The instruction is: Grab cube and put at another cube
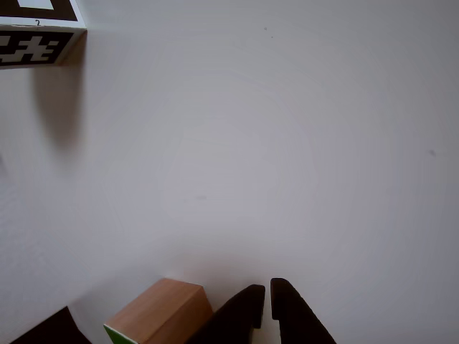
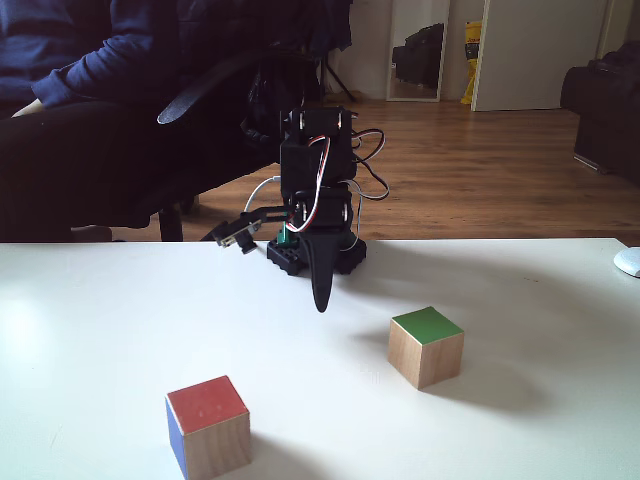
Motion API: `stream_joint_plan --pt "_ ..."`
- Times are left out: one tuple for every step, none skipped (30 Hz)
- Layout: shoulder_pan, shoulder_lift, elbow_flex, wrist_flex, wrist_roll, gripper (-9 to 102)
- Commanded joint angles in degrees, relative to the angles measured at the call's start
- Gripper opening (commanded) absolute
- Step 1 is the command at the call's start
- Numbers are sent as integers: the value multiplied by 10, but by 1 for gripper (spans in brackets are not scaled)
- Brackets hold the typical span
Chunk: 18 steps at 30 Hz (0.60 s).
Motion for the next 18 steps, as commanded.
stream_joint_plan --pt "-6 3 -26 4 8 0" --pt "-6 3 -26 4 8 0" --pt "-6 3 -26 4 8 0" --pt "-6 3 -26 4 8 0" --pt "-6 3 -26 4 8 0" --pt "-6 3 -26 4 8 0" --pt "-6 3 -26 4 8 0" --pt "-6 3 -26 4 7 0" --pt "-7 3 -26 4 7 0" --pt "-7 3 -26 4 6 0" --pt "-8 3 -26 4 5 0" --pt "-9 3 -26 4 4 0" --pt "-12 3 -26 4 2 0" --pt "-16 3 -26 3 1 0" --pt "-17 3 -26 0 1 0" --pt "-18 3 -26 -1 -4 0" --pt "-23 3 -31 -1 -7 0" --pt "-34 3 -41 1 -8 0"
